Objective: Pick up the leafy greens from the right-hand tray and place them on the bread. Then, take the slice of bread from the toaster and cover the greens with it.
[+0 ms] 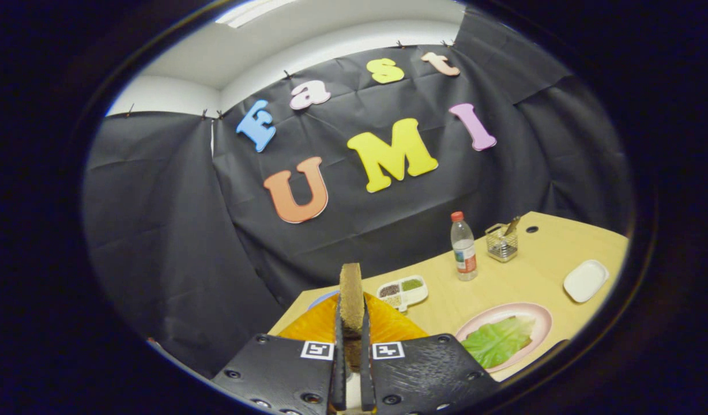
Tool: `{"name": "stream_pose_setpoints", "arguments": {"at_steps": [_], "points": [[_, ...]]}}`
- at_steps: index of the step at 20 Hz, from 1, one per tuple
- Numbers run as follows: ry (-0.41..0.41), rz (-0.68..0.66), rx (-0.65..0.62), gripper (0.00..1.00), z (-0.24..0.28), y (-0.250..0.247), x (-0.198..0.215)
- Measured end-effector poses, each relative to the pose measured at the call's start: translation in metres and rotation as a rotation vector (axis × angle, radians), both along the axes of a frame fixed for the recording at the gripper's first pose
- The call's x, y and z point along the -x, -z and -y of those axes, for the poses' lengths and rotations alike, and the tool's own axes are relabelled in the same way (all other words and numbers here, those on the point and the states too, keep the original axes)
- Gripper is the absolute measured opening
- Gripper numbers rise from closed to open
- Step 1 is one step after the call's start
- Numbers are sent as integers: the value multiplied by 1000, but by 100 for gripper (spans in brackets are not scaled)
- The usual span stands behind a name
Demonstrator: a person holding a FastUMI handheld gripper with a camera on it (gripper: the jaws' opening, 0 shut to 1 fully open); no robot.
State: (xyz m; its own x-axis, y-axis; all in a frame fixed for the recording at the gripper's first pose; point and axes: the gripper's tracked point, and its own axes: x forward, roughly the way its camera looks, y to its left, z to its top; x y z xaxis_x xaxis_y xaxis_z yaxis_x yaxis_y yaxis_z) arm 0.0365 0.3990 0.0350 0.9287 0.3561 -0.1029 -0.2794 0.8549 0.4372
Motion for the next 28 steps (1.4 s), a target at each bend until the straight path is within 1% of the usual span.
{"name": "stream_pose_setpoints", "arguments": {"at_steps": [4, 7, 8, 10, 13, 20, 22, 24, 25, 26, 27, 28], "points": [[86, 14, 21, 10, 53, 10, -12], [160, 1, 59, 10, 91, 42, -31], [164, -25, 54, 10, 97, 57, -35], [144, -69, 40, 10, 99, 82, -44], [129, -106, 40, 10, 102, 113, -53], [90, -172, -27, 10, 108, 151, -56], [96, -190, -50, 10, 119, 161, -57], [124, -206, -42, 10, 133, 173, -61], [120, -211, -40, 15, 135, 177, -59], [115, -225, -30, 15, 138, 184, -61], [115, -242, -19, 22, 143, 191, -61], [114, -255, -8, 22, 147, 197, -62]]}}
